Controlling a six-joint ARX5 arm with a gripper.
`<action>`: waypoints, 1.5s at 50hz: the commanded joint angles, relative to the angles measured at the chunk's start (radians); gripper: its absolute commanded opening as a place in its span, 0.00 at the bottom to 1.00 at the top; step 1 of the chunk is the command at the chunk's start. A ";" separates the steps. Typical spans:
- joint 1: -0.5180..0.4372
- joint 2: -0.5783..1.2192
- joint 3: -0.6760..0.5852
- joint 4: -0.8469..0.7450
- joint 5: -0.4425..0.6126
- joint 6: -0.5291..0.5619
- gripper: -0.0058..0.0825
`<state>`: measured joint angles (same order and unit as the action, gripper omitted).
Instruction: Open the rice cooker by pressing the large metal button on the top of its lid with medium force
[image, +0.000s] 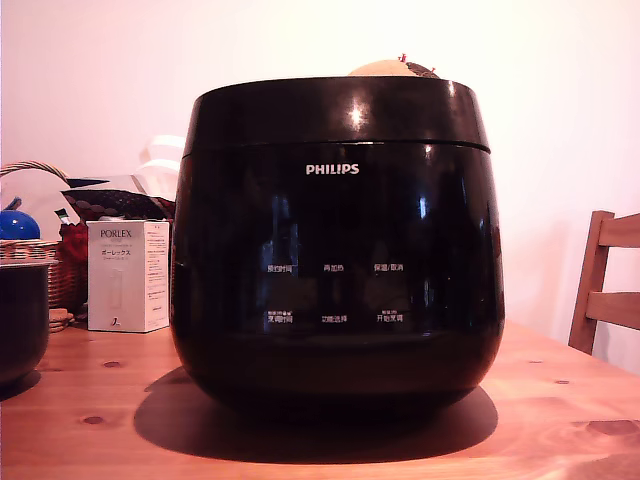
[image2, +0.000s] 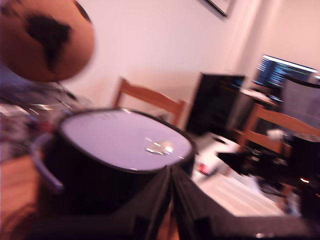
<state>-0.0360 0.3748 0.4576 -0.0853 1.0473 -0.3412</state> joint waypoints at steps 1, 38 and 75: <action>-0.031 0.048 0.026 0.007 0.009 0.042 0.04; -0.493 0.549 0.089 0.340 -0.356 0.396 0.04; -0.682 0.896 0.251 0.532 -0.566 0.402 0.04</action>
<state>-0.7094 1.2472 0.6914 0.4595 0.4797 0.0582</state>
